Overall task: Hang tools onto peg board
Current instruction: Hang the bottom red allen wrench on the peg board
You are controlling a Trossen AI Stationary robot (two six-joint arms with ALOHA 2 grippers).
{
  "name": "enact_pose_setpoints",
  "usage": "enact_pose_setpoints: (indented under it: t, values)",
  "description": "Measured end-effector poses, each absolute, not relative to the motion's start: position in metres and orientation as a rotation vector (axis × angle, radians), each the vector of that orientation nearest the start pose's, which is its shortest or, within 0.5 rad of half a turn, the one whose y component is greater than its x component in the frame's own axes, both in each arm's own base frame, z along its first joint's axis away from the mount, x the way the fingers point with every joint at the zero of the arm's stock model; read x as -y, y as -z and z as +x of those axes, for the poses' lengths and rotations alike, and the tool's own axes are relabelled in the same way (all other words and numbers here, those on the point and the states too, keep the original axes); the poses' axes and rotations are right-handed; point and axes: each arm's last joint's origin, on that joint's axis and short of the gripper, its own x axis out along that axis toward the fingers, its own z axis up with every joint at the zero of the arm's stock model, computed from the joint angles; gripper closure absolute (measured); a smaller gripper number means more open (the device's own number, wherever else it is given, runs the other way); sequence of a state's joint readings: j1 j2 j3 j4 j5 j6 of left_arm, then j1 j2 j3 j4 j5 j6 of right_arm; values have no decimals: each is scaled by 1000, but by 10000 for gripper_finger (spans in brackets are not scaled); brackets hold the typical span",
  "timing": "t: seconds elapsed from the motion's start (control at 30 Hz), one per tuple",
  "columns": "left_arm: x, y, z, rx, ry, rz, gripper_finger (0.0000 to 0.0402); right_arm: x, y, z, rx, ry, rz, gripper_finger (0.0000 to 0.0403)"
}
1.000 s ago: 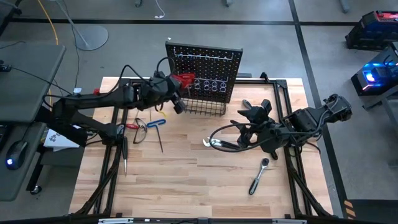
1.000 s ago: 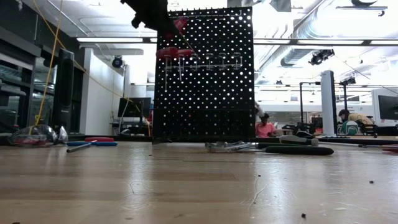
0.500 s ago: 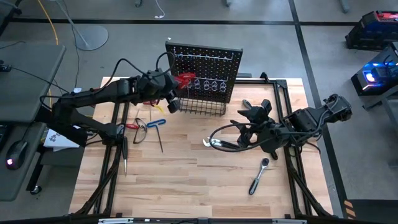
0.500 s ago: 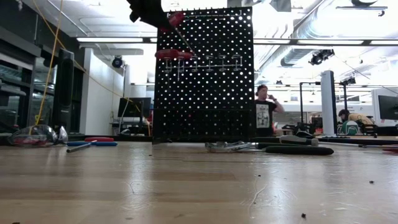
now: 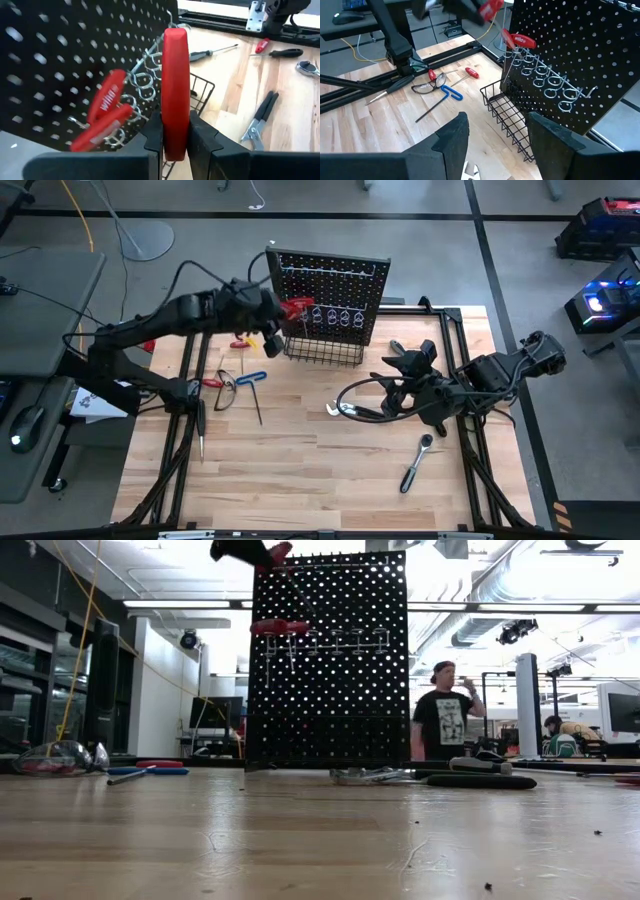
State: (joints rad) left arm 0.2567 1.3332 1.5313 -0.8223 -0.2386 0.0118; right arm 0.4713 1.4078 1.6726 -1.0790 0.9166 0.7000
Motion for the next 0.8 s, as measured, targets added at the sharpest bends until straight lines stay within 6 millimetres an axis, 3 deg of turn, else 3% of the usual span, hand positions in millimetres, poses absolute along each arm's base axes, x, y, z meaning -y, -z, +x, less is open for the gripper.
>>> enact_pose_setpoints:
  t: [0.17, 0.37, 0.5, 0.63, 0.8]
  values:
    - [-81, -445, 264, -688, -461, 9, 361, -96, -424, 239, -438, 612, 138, 213]
    - [-91, -453, 290, -929, -449, 26, 361, -96, -424, 239, -435, 617, 136, 213]
    - [-92, -462, 306, -919, -452, 69, 361, -96, -424, 239, -434, 617, 137, 213]
    - [-92, -459, 316, -927, -454, 109, 361, -96, -424, 239, -434, 617, 137, 213]
    - [-96, -442, 316, -1077, -457, 97, 361, -96, -424, 239, -434, 617, 136, 213]
